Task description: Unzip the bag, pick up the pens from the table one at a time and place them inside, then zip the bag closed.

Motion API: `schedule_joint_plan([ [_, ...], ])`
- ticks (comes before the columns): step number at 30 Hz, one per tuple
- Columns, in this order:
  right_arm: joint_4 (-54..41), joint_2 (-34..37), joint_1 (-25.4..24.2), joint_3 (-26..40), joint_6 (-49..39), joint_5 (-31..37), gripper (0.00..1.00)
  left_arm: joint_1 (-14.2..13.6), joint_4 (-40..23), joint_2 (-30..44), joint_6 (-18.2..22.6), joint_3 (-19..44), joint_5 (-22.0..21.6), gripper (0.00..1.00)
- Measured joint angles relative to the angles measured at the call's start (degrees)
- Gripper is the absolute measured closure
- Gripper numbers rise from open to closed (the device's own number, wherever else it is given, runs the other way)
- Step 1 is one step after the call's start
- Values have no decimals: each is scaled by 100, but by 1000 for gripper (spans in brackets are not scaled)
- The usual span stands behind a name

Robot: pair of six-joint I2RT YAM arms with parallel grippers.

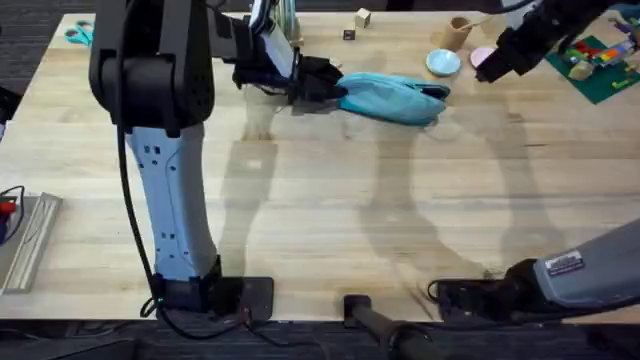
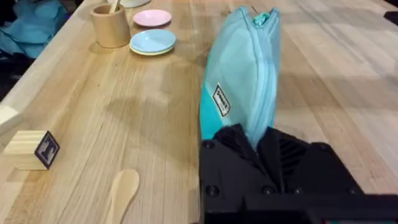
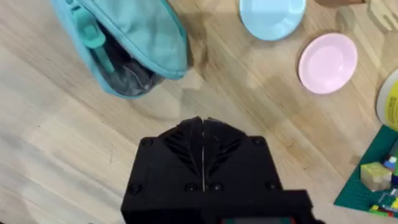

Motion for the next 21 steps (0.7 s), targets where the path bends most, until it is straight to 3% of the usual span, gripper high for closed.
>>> schedule_joint_plan([
  [5, 1, 2, 183, 2, -20, -83, 965, 0, 0, 0, 0, 0, 1, 956],
  [6, 4, 1, 233, 2, -19, -134, 901, 0, 1, 0, 2, 0, -1, 953],
  [7, 17, 0, 283, 2, -36, -188, 767, 0, 10, 0, 6, 0, -11, 902],
  [10, 65, 1, 471, 2, -49, -318, 324, 9, 30, 0, 4, 0, -88, 611],
  [12, 89, 0, 578, 2, -61, -365, 55, 18, 32, 0, 2, 0, -133, 322],
  [13, 101, 1, 632, 2, -76, -385, 19, 24, 26, 0, -1, 0, -148, 188],
  [15, 108, 0, 697, 2, -89, -427, 8, 26, 27, 0, -1, 0, -167, 31],
  [21, 108, 0, 795, 2, -87, -504, 5, 26, 28, 0, 0, 0, -170, 9],
])
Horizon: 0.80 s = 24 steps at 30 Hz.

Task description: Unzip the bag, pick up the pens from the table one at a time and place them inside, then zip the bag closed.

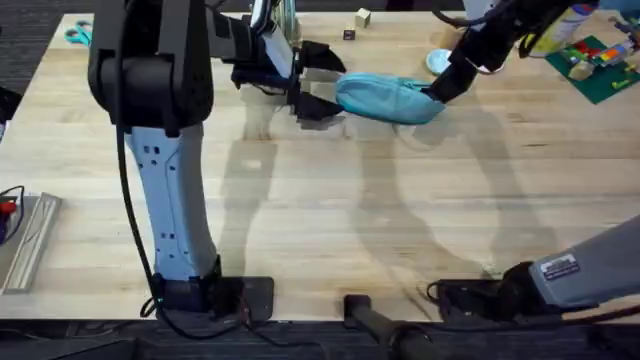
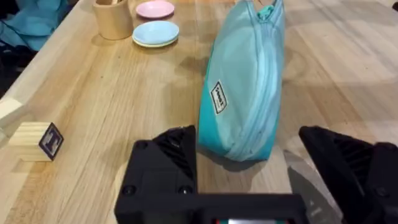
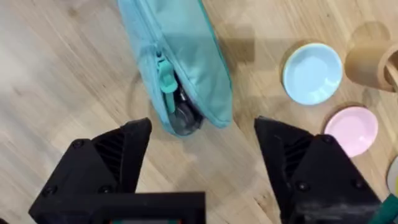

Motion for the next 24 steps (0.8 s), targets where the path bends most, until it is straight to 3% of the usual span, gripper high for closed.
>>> schedule_joint_plan([
  [12, -93, 0, 233, 150, 0, -14, 5, 0, -159, 0, 4, 0, -62, 7],
  [19, -506, -113, 231, 693, 2, -183, 5, -22, -796, -62, 2, 0, -556, 8],
  [24, -703, -364, 216, 885, 1, -355, 5, -44, -1205, -726, 2, 8, -970, 7],
])
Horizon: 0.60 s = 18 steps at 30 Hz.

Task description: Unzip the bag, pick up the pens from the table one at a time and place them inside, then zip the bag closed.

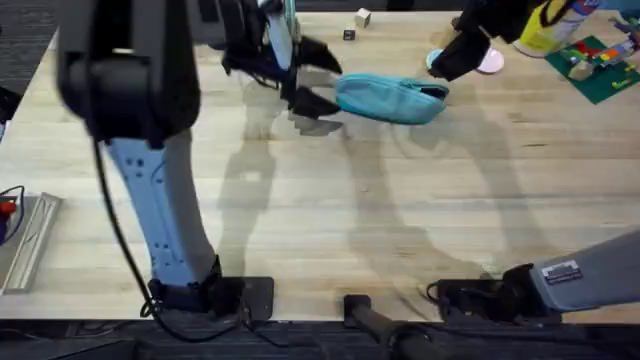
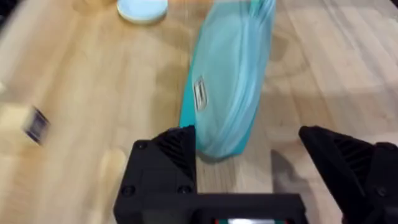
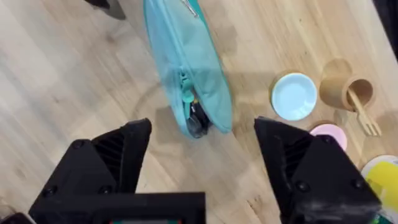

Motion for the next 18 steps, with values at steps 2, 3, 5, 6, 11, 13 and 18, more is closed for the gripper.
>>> schedule_joint_plan([
  [2, -76, -72, 0, 24, 1, -60, 5, 0, -127, -372, -2, 59, -86, 7],
  [3, -115, -97, 0, 27, 9, -77, 5, 0, -167, -520, -20, 113, -108, 7],
  [5, -205, -119, 0, 27, 45, -101, 5, 0, -215, -786, -117, 225, -169, 7],
  [6, -247, -128, 0, 27, 52, -103, 5, -7, -225, -904, -197, 266, -222, 7],
  [11, -409, -128, 0, 29, 158, -121, 5, -108, -261, -1240, -604, 314, -586, 7],
  [13, -453, -128, 0, 28, 219, -124, 5, -211, -263, -1265, -714, 314, -769, 7],
  [18, -619, -128, 0, 29, 343, -128, 5, -573, -266, -1265, -866, 314, -1262, 8],
])
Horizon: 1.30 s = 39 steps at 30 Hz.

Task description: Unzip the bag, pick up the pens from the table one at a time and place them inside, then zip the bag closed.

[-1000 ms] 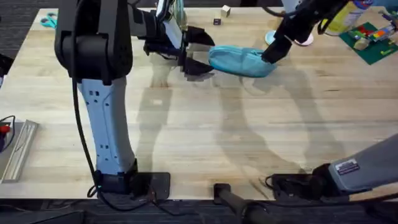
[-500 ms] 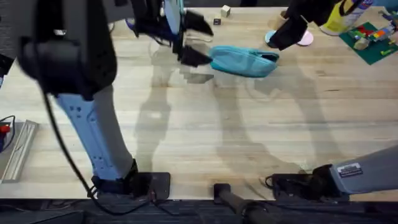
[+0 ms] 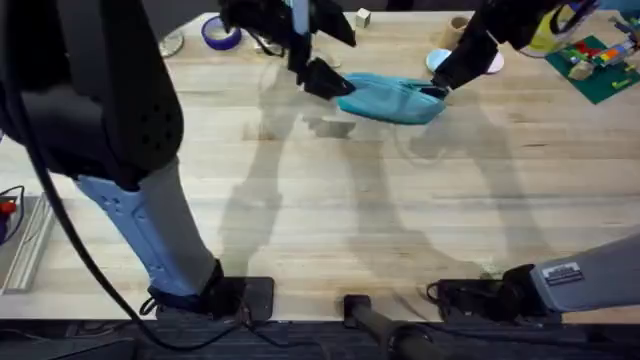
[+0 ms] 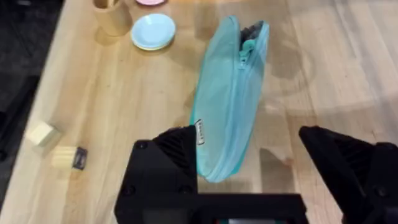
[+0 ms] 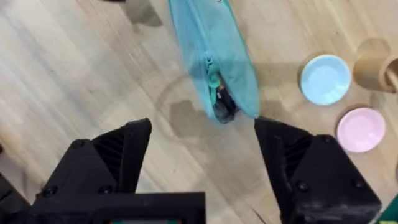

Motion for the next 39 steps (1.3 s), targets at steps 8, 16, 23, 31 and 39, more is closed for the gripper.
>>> schedule_joint_plan([
  [8, -336, 0, -63, 0, 47, -38, 5, -501, 32, 0, -43, 0, -371, 8],
  [16, -392, 0, -337, 0, 52, -83, 5, -704, 545, 0, -38, 0, -500, 8],
  [23, -350, 0, -358, 0, 67, -122, 5, -801, 575, 0, -37, 0, -876, 7],
  [31, -350, 0, -358, 0, 241, -124, 6, -868, 743, 9, -57, 0, -995, 8],
  [39, -350, 0, -358, 0, 482, -126, 6, -867, 1155, 241, -90, 0, -1051, 7],
])
